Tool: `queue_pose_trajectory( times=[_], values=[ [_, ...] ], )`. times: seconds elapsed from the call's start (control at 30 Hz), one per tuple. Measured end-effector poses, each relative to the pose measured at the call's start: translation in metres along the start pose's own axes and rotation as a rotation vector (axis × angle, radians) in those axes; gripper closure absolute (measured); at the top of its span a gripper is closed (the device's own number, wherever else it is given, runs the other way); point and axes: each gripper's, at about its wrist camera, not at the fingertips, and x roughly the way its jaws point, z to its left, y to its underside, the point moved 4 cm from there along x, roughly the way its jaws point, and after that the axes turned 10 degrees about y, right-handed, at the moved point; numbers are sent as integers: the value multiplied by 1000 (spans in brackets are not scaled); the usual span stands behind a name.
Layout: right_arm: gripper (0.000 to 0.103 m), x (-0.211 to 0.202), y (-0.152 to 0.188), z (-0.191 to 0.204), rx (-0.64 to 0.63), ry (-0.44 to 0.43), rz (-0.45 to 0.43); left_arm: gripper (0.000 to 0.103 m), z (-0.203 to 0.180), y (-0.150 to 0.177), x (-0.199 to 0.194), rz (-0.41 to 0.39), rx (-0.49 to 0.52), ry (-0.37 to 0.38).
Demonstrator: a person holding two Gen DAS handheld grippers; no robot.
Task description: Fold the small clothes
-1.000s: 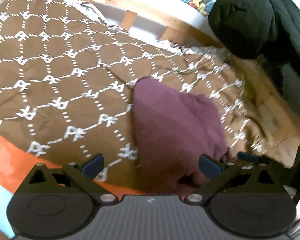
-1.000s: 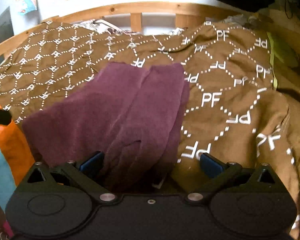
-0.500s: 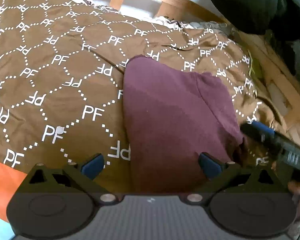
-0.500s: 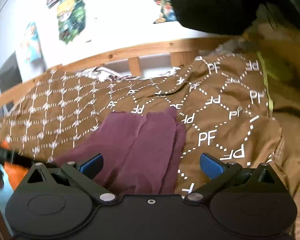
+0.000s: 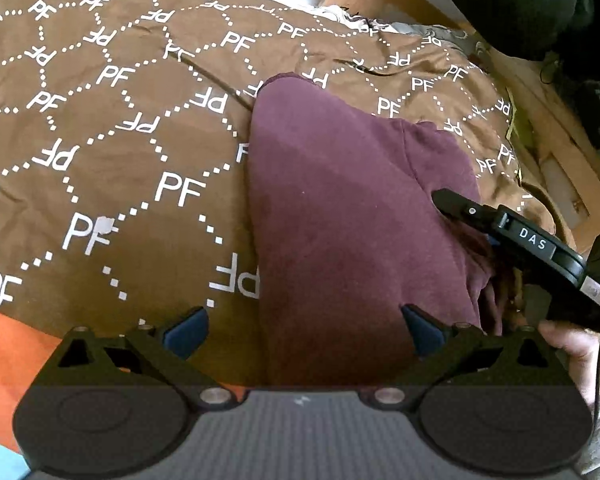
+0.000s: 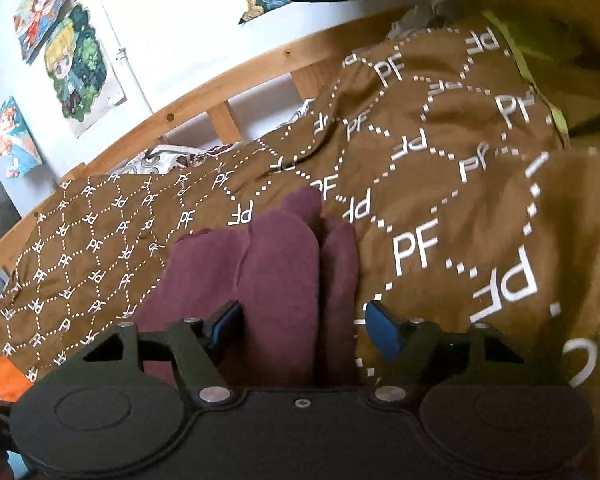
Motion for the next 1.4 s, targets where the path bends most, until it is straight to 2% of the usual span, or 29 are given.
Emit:
queue_pose_trajectory(
  times=[0.2,0.37,0.43,0.47,0.5,0.53,0.6,0.7,0.93,1.03,1.13,1.23,1.4],
  values=[
    [51,8,3,5,25,-26,14,1,3,-1,1,12,-33,18],
    [55,9,2,0,60,-41,22,4,3,0,2,14,-49,38],
    [57,8,3,1,56,-39,19,10,4,0,3,17,-60,65],
    [61,8,3,1,55,-40,16,22,3,0,3,19,-63,97],
    [67,7,3,2,54,-44,12,28,2,0,2,19,-64,132],
    [70,5,3,2,51,-47,3,30,1,-1,1,15,-57,127],
    [79,1,2,7,27,-55,-25,41,-4,-2,-1,10,-16,111],
    [82,-9,0,21,-37,-53,-75,48,-17,-3,-13,-43,61,96],
    [82,-28,-13,64,-156,-63,-191,50,-34,-19,-49,-151,238,24],
    [82,-26,-21,92,-202,-85,-231,49,-27,-25,-66,-189,258,-19],
    [82,-11,-25,113,-198,-110,-219,49,-12,-30,-73,-217,252,-78],
    [82,13,-21,129,-182,-117,-164,48,3,-29,-72,-216,255,-128],
    [81,34,-3,141,-219,-53,-86,46,25,-21,-64,-187,180,-116]
  ],
)
